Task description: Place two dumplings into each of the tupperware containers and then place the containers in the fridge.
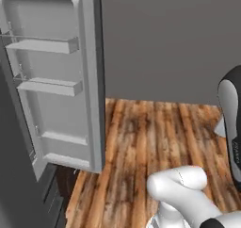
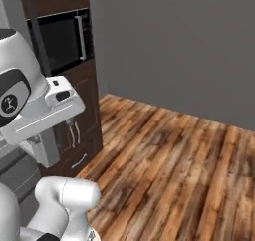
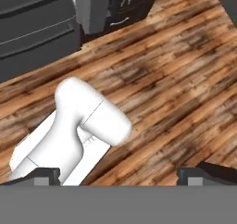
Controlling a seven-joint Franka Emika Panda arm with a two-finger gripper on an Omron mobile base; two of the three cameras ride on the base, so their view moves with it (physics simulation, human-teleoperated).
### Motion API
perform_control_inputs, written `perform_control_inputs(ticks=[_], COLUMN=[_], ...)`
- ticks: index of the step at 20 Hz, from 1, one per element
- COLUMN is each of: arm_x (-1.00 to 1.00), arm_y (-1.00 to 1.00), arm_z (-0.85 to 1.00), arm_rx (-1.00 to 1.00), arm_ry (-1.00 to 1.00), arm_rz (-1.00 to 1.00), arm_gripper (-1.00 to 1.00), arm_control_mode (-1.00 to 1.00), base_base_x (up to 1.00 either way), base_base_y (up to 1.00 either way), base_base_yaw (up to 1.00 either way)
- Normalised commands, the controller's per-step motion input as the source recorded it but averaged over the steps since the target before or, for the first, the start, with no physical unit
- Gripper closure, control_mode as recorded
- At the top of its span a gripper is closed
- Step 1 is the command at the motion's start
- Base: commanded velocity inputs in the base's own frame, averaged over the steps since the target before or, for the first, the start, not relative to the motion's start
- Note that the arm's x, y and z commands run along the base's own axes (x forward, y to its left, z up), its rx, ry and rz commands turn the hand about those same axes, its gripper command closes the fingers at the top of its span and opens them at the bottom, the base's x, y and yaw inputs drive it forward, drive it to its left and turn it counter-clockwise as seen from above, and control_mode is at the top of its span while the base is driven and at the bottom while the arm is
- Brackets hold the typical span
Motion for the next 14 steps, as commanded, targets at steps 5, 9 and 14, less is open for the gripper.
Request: perform_control_inputs(ticks=[5,9,14], arm_x=[0.00,0.00,0.00], arm_y=[0.00,0.00,0.00], arm_z=[0.00,0.00,0.00], arm_rx=[0.00,0.00,0.00], arm_ry=[0.00,0.00,0.00], arm_rz=[0.00,0.00,0.00], arm_gripper=[-1.00,-1.00,-1.00], arm_control_mode=[1.00,1.00,1.00], base_base_x=[0.54,1.00,0.82], base_base_y=[-0.02,-0.11,-0.17], base_base_yaw=[-0.66,-0.09,-0.30])
